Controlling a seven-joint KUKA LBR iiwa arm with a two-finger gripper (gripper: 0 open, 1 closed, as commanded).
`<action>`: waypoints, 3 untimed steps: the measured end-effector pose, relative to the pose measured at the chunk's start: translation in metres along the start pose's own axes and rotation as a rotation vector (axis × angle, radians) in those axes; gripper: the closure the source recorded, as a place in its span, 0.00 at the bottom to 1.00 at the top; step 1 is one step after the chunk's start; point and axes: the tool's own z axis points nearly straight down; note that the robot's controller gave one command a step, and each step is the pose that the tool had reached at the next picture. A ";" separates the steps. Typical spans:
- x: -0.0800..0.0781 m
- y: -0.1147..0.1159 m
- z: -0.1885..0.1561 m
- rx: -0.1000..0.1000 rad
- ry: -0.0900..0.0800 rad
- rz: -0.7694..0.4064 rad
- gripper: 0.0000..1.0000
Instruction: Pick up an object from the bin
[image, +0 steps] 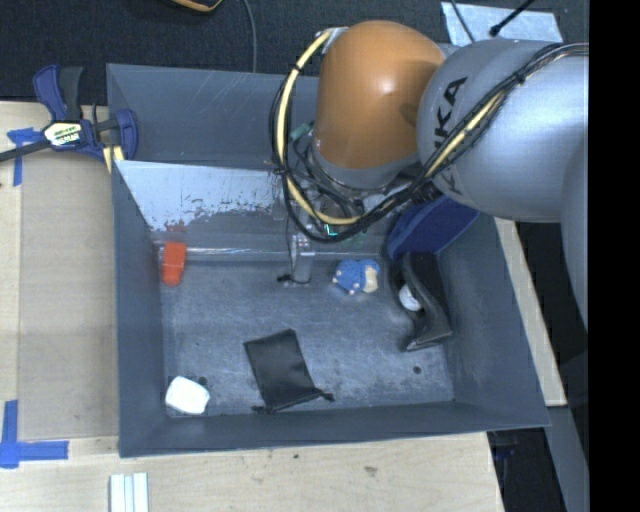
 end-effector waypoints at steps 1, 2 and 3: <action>0.063 0.036 0.101 0.000 0.003 -0.101 0.00; 0.065 -0.043 0.154 0.003 -0.003 -0.007 0.00; 0.118 -0.044 0.151 0.000 -0.004 0.105 0.00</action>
Offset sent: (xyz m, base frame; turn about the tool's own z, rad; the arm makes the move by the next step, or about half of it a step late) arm -0.0607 0.0349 -0.0956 -0.0965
